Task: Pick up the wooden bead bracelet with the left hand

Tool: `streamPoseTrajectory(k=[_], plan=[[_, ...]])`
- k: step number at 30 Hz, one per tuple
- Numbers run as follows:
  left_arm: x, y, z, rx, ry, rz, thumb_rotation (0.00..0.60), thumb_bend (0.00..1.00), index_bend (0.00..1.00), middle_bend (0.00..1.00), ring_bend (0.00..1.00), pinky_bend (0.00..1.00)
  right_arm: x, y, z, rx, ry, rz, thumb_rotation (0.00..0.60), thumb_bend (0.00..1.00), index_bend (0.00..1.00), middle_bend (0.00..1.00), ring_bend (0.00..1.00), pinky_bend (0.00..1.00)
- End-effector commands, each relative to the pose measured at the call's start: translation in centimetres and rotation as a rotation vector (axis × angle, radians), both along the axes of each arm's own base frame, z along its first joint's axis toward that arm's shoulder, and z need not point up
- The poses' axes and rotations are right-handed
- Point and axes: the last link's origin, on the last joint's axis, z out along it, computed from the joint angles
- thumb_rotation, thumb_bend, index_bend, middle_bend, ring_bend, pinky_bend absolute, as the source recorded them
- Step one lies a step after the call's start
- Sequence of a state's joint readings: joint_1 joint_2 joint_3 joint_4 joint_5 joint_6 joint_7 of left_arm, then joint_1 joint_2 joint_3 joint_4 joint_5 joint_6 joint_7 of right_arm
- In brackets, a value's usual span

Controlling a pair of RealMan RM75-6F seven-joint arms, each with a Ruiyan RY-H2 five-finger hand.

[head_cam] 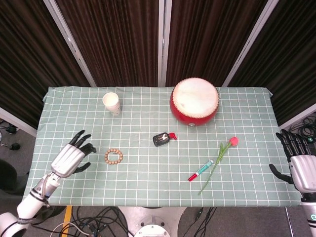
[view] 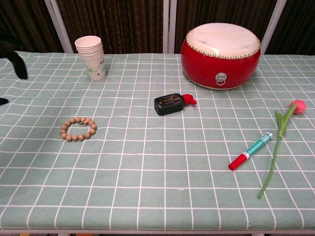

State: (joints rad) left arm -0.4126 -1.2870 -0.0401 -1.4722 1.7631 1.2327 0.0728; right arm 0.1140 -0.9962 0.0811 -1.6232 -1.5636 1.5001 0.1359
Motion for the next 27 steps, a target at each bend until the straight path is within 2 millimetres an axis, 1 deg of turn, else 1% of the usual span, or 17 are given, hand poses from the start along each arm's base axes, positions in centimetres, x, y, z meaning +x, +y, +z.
streamPoseTrajectory(k=[1,4,6,11,15,18,21,27], plan=[[1.2,2.0,-3.6,-0.086,0.047,-0.037,0.600,0.24,0.41,0.40,0.12,0.03,-0.2,0.1,0.0,-0.001,-0.003,-0.008,0.600,0.17,0.00,0.00,0.00,0.00],[1.2,2.6,-5.7,-0.114,0.103,-0.054,0.600,0.25,0.41,0.40,0.12,0.03,-0.2,0.1,0.2,-0.007,-0.002,-0.011,0.600,0.16,0.00,0.00,0.00,0.00],[1.2,2.7,-6.8,-0.129,0.133,-0.064,0.600,0.25,0.41,0.40,0.12,0.03,-0.3,0.2,0.3,-0.010,-0.002,-0.013,0.600,0.16,0.00,0.00,0.00,0.00],[0.9,2.9,-8.7,-0.121,0.175,-0.076,0.600,0.25,0.41,0.40,0.12,0.02,-0.5,0.1,0.2,-0.010,-0.011,-0.024,0.600,0.16,0.00,0.00,0.00,0.00],[0.6,3.0,-9.8,-0.110,0.210,-0.085,0.600,0.25,0.41,0.40,0.12,0.02,-0.6,0.1,0.0,-0.005,-0.014,-0.028,0.600,0.16,0.00,0.00,0.00,0.00],[0.3,3.0,-10.2,-0.094,0.241,-0.101,0.600,0.25,0.42,0.40,0.12,0.02,-0.7,0.0,0.0,-0.006,-0.015,-0.030,0.600,0.16,0.00,0.00,0.00,0.00],[0.1,2.9,-10.8,-0.094,0.233,-0.087,0.600,0.25,0.44,0.41,0.12,0.02,-0.7,0.0,0.0,-0.009,-0.016,-0.031,0.600,0.16,0.00,0.00,0.00,0.00],[-0.3,3.0,-11.4,-0.082,0.261,-0.089,0.600,0.25,0.46,0.43,0.12,0.02,-0.9,0.1,0.0,-0.013,-0.018,-0.040,0.600,0.16,0.00,0.00,0.00,0.00]])
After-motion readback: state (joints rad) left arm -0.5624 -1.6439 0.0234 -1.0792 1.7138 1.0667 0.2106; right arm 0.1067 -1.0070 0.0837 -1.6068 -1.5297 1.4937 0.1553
